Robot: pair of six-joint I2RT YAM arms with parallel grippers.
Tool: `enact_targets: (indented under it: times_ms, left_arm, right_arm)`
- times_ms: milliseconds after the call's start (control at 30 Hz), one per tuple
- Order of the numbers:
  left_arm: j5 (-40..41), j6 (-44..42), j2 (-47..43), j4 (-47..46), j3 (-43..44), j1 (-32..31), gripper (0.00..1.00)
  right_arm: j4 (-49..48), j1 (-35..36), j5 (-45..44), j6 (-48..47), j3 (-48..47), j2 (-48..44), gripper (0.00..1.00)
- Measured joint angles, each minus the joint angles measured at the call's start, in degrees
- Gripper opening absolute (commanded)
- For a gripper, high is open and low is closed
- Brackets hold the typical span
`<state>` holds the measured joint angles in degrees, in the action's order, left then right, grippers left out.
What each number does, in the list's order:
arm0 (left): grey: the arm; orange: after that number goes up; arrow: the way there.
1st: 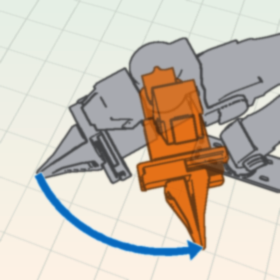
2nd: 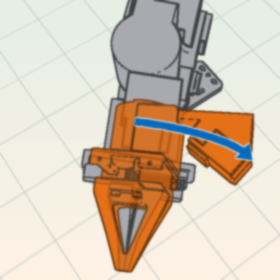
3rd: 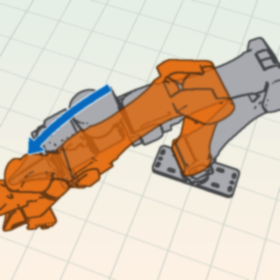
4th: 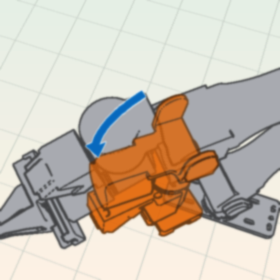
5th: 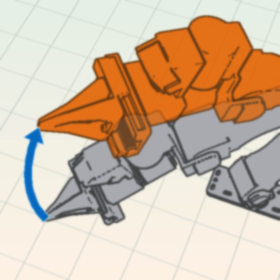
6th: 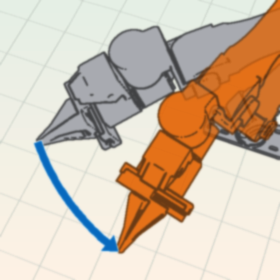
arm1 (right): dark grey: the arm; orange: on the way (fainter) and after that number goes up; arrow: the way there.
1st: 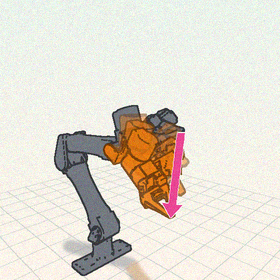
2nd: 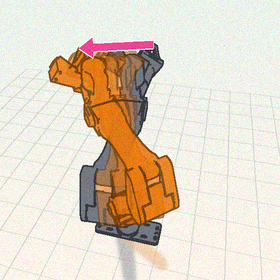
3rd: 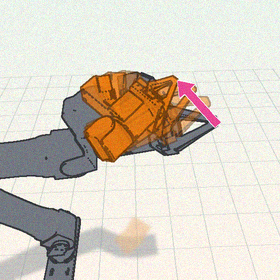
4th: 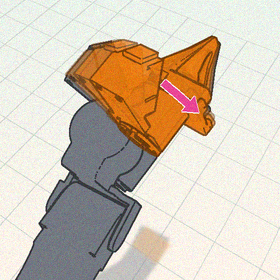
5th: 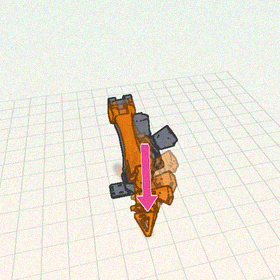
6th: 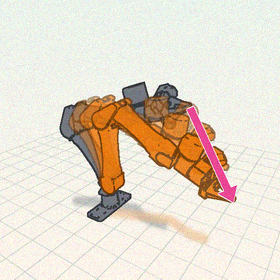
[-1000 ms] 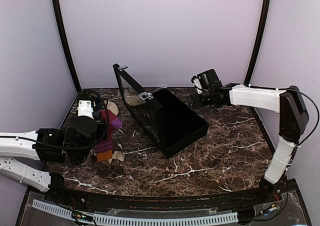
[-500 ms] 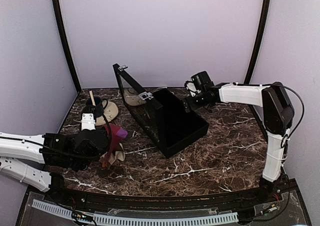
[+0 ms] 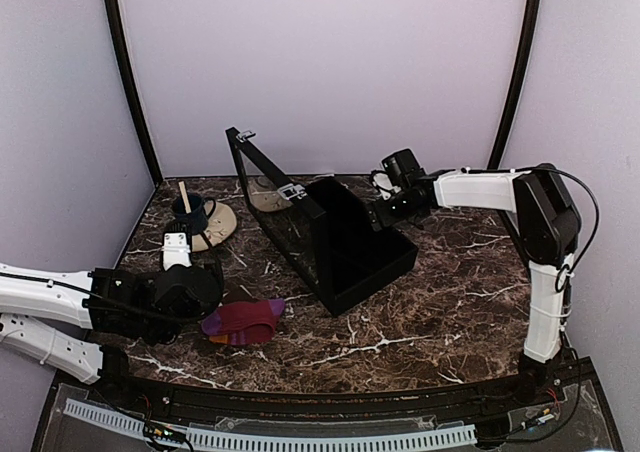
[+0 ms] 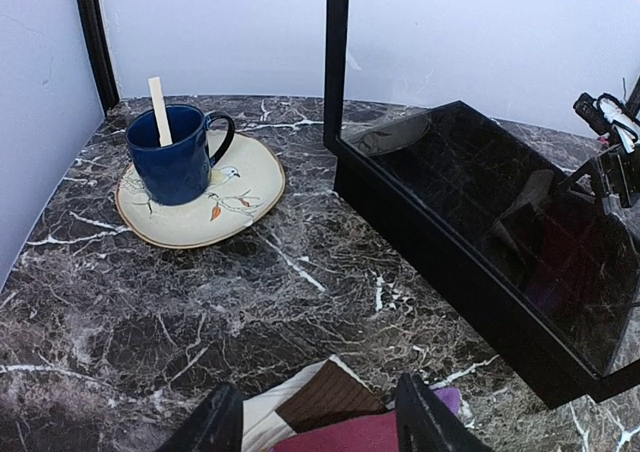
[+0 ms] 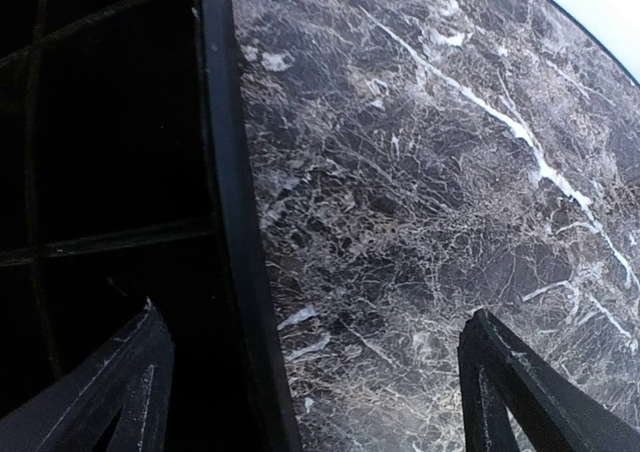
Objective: Roll the socks
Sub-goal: Place the sock at the center of the board, then pick up the storage box from the center of the board.
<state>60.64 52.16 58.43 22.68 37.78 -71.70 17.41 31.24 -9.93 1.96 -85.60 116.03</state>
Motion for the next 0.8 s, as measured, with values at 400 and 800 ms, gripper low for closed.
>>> enact_targets:
  times_ms: [400, 800]
  left_arm:
    - [0.83, -0.11, -1.68, 0.92, 0.0, 0.0, 0.57]
    - [1.25, -0.98, -2.4, 1.11, 0.7, 0.0, 0.57]
  right_arm:
    - [1.9, -0.63, 3.04, 0.04, -2.47, 4.04, 0.77]
    - [2.54, -1.2, 6.29, 1.36, -4.66, 6.67, 0.59]
